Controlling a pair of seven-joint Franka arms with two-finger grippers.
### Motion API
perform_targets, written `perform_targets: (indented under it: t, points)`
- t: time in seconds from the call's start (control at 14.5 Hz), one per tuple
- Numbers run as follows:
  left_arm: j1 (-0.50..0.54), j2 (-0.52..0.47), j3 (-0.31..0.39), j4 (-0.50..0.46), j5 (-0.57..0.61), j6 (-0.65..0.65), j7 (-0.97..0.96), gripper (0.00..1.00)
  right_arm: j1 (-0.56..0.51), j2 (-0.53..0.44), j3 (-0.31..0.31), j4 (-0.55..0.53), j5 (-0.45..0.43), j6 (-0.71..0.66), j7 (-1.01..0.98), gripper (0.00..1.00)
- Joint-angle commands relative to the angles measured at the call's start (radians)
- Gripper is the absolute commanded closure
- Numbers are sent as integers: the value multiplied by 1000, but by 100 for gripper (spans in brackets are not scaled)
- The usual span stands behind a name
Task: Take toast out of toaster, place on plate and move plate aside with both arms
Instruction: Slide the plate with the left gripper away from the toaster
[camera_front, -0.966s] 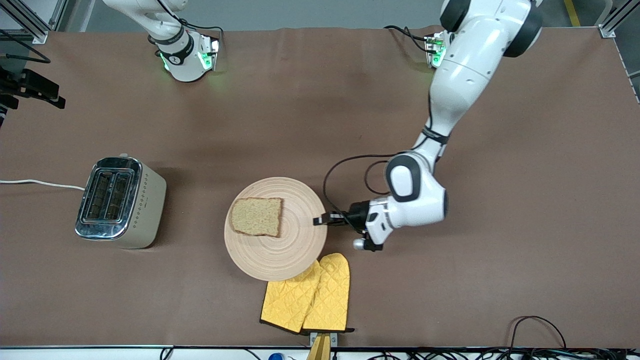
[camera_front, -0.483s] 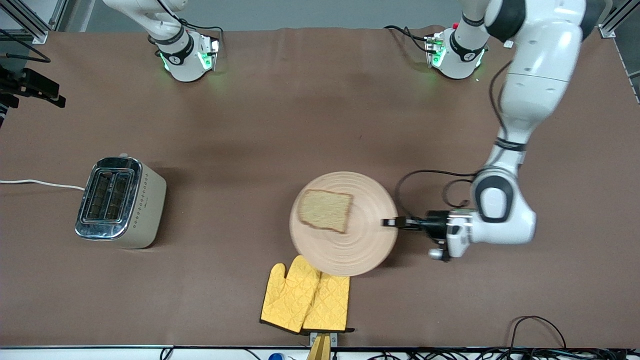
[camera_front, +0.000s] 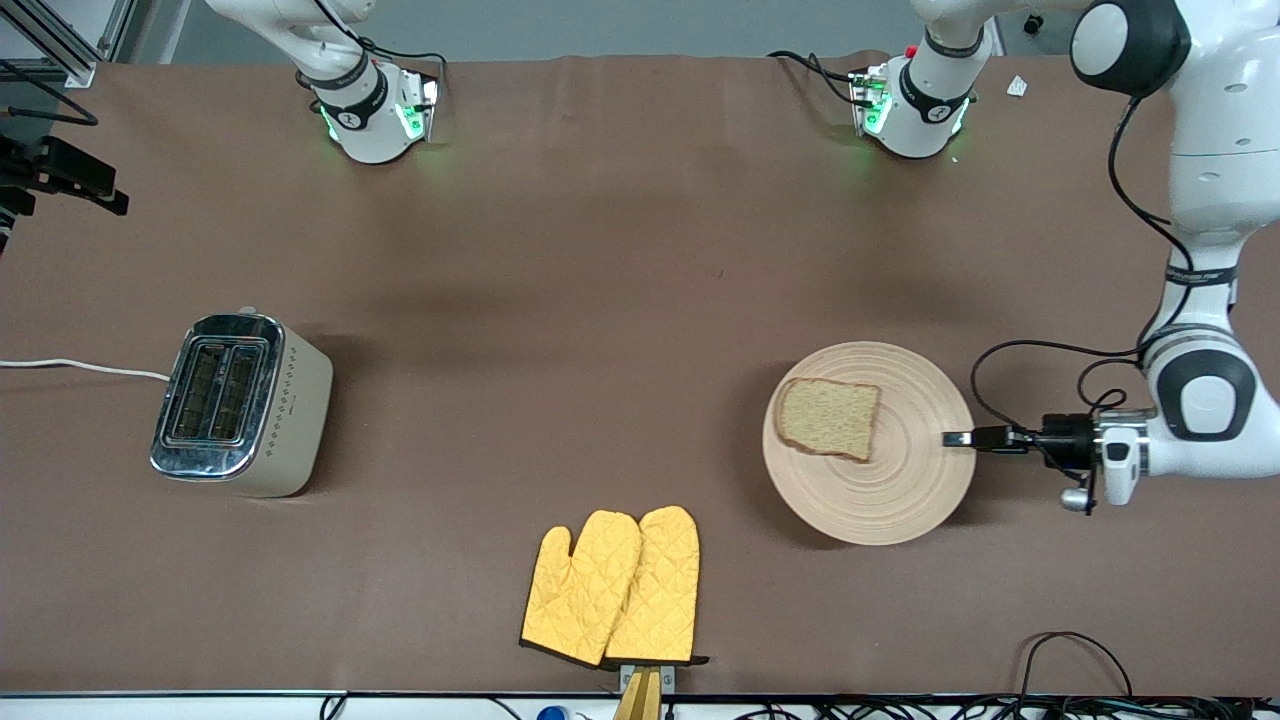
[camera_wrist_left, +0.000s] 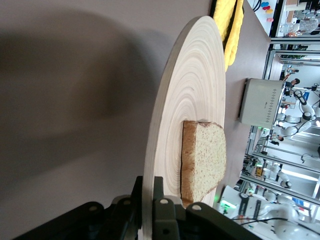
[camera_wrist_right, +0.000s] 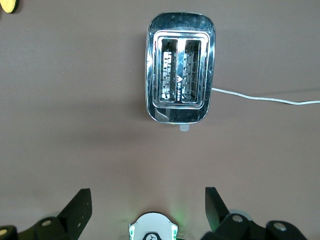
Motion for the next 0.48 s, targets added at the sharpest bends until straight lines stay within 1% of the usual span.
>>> perform_targets:
  t: [0.0,0.21,0.28,0.41]
  points:
    - [57,-13,-15,-16,10,-26,86,98,-13,-1,9,11,-14,-12,1,0]
    - [128,22,-15,-19,25,-28,169,98,-13,-1,9,11,-17,-12,-1,0]
    - [145,49,-16,-19,25,-29,201,98,-13,-1,9,11,-17,-12,-1,0]
    - [163,71,-15,-22,24,-29,220,98,-13,-1,9,11,-17,-12,-1,0]
